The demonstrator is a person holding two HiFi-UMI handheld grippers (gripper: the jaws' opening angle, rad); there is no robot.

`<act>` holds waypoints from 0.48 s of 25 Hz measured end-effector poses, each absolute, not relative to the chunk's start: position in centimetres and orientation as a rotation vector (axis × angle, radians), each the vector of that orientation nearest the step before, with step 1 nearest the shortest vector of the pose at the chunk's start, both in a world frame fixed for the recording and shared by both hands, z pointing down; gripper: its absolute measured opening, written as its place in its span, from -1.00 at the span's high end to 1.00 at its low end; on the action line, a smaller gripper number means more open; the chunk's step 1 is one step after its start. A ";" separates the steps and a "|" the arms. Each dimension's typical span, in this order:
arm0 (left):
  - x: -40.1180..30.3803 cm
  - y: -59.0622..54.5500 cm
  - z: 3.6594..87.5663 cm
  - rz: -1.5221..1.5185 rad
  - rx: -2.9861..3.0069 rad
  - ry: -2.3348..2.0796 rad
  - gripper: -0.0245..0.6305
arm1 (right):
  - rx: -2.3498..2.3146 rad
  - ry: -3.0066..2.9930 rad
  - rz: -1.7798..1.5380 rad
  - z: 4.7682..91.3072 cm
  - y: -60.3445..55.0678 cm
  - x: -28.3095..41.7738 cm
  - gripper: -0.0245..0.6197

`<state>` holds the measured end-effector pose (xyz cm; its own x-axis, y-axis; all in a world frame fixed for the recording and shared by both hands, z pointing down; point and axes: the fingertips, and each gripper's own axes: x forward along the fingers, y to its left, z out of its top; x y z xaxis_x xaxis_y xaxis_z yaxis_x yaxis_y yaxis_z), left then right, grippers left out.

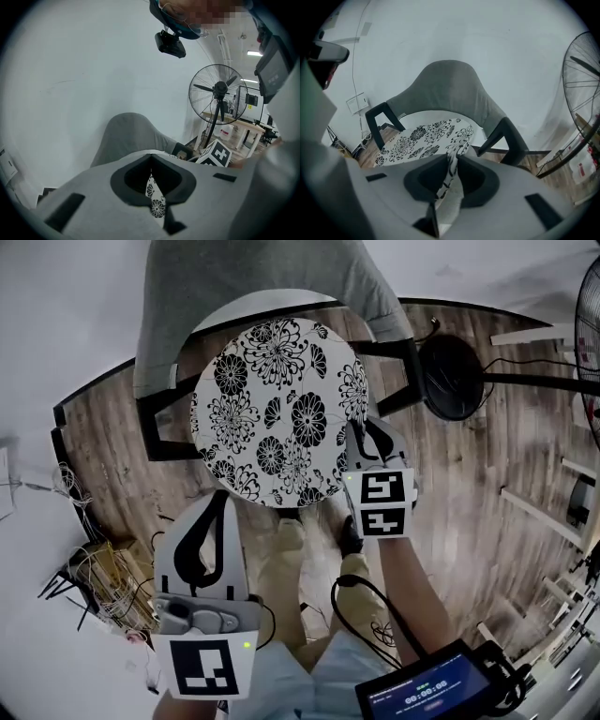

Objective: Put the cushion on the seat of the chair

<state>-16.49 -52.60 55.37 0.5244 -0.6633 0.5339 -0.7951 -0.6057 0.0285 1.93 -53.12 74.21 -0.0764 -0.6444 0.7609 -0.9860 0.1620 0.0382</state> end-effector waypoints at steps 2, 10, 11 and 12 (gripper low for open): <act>-16.3 -52.5 55.2 0.700 2.507 -1.216 0.90 | 1.556 -1.787 0.670 74.2 -53.0 2.1 0.68; -16.6 -52.2 55.1 0.691 2.517 -1.215 0.90 | 1.593 -1.719 0.696 74.6 -52.3 3.6 0.30; -16.8 -52.1 55.1 0.690 2.515 -1.217 0.90 | 1.595 -1.717 0.692 74.5 -52.3 3.7 0.30; -16.8 -52.1 55.1 0.688 2.514 -1.219 0.90 | 1.595 -1.718 0.689 74.4 -52.3 3.7 0.30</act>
